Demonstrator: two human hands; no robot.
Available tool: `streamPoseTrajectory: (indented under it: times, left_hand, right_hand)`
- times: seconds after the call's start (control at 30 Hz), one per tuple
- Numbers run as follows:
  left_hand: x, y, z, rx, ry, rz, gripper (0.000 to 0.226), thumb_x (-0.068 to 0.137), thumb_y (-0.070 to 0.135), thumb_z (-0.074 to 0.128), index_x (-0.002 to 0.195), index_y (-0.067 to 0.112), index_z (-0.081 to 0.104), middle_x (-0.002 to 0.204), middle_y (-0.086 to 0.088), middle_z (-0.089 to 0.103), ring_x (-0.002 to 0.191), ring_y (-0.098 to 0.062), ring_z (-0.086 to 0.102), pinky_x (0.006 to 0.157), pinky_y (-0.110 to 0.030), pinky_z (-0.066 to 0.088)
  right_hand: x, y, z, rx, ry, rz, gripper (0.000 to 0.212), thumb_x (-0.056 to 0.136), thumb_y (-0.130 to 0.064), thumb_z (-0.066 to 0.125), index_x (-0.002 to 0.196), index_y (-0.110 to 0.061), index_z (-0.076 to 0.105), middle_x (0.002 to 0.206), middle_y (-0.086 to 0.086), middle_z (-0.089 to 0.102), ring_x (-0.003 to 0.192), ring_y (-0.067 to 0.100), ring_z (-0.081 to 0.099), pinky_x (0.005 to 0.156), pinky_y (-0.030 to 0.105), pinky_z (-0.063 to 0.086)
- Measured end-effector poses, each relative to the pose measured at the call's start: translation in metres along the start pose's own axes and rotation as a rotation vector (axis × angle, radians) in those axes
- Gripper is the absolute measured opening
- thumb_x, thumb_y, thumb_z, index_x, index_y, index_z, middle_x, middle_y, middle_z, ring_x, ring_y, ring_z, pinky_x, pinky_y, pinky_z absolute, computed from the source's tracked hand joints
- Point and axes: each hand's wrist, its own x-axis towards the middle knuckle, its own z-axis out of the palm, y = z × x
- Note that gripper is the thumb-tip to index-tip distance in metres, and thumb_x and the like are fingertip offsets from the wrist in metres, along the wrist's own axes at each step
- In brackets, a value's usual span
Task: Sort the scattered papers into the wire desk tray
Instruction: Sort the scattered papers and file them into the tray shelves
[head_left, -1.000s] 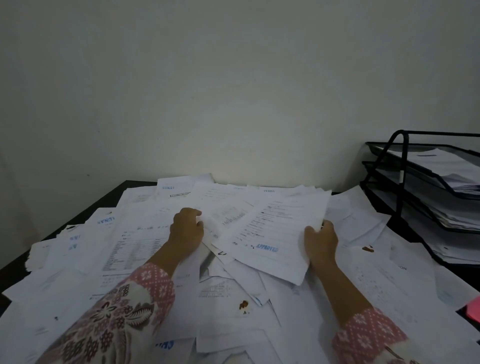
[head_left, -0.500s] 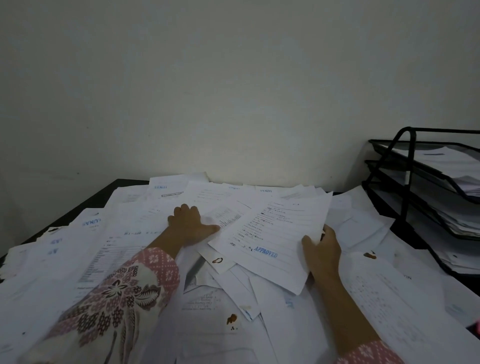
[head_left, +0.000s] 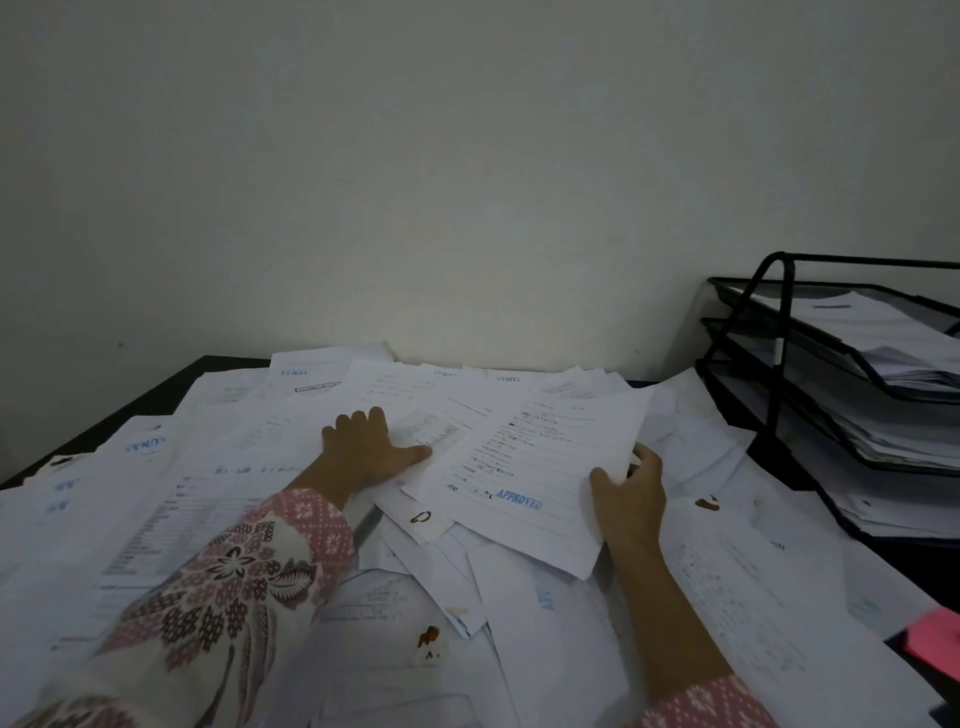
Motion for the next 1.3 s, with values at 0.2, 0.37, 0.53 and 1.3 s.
streamPoseTrajectory:
  times: [0.2,0.37,0.53,1.3]
  left_hand:
    - [0.006,0.006,-0.004,-0.001,0.019,-0.091,0.100,0.065,0.085,0.048,0.131,0.010,0.040,0.131,-0.012,0.043,0.121,-0.030,0.042,0.098,-0.040,0.035]
    - [0.009,0.014,-0.007,-0.080,-0.024,-0.124,0.091,0.064,0.080,0.057,0.126,0.013,0.046,0.128,-0.011,0.050,0.120,-0.030,0.045,0.098,-0.039,0.036]
    - [0.004,0.026,-0.007,-0.360,-0.020,-0.004,0.052,0.081,0.031,0.068,0.119,0.005,0.045,0.121,-0.013,0.054,0.110,-0.028,0.052,0.081,-0.029,0.042]
    - [-0.047,0.014,-0.036,-0.888,-0.047,0.044,0.055,0.091,0.004,0.053,0.141,0.009,0.031,0.140,-0.011,0.043,0.123,-0.028,0.044,0.096,-0.030,0.036]
  right_hand:
    - [0.002,0.000,0.001,0.014,-0.013,0.018,0.057,0.087,0.001,0.053,0.140,-0.009,0.033,0.125,0.011,0.054,0.098,0.016,0.049,0.082,0.025,0.040]
    - [0.004,0.002,0.001,0.016,0.001,0.014,0.051,0.088,0.004,0.050,0.135,-0.010,0.036,0.122,0.009,0.054,0.096,0.014,0.049,0.081,0.024,0.040]
    - [0.007,0.003,0.000,0.000,-0.010,0.010,0.048,0.089,0.003,0.051,0.133,-0.008,0.037,0.123,0.011,0.054,0.096,0.014,0.049,0.081,0.023,0.040]
    - [-0.005,-0.017,0.012,0.184,-0.324,0.146,0.045,0.090,-0.025,0.060,0.131,-0.012,0.047,0.122,0.001,0.058,0.105,0.019,0.057,0.087,0.034,0.049]
